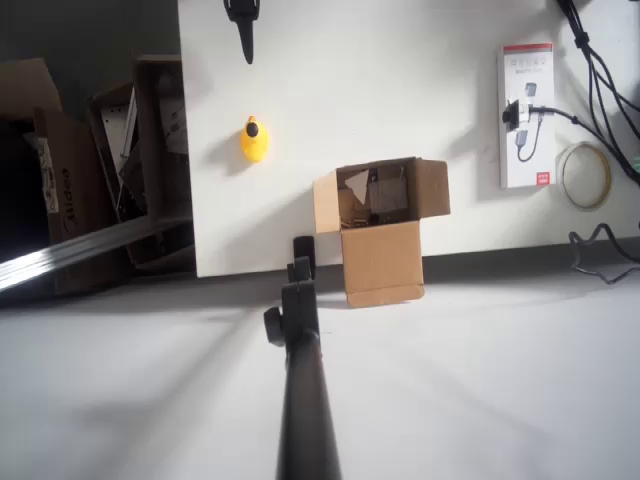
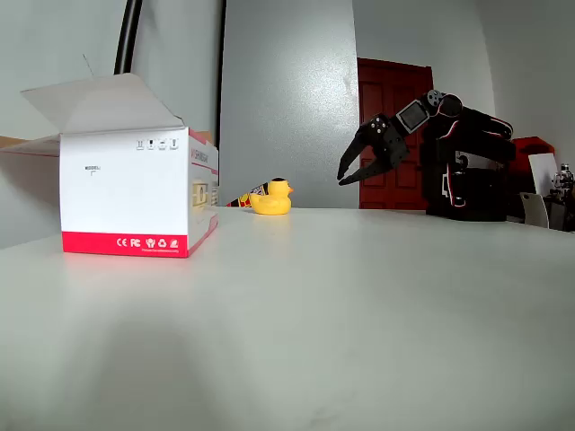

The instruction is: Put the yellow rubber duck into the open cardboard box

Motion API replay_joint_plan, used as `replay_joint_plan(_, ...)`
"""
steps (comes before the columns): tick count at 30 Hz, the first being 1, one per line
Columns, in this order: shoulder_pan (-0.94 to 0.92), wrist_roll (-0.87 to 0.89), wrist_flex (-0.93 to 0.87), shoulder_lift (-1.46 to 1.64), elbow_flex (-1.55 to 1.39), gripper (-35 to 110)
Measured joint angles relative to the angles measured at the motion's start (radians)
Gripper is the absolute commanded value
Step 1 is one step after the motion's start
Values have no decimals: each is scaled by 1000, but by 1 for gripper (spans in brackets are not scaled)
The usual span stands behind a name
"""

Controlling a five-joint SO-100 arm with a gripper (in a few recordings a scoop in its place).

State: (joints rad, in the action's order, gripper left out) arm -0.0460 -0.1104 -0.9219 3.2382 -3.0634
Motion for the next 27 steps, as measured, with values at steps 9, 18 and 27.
replay_joint_plan(9,-8,9,0,6,-2,-1)
replay_joint_plan(18,-9,9,0,6,-2,-1)
replay_joint_plan(27,-9,9,0,6,-2,-1)
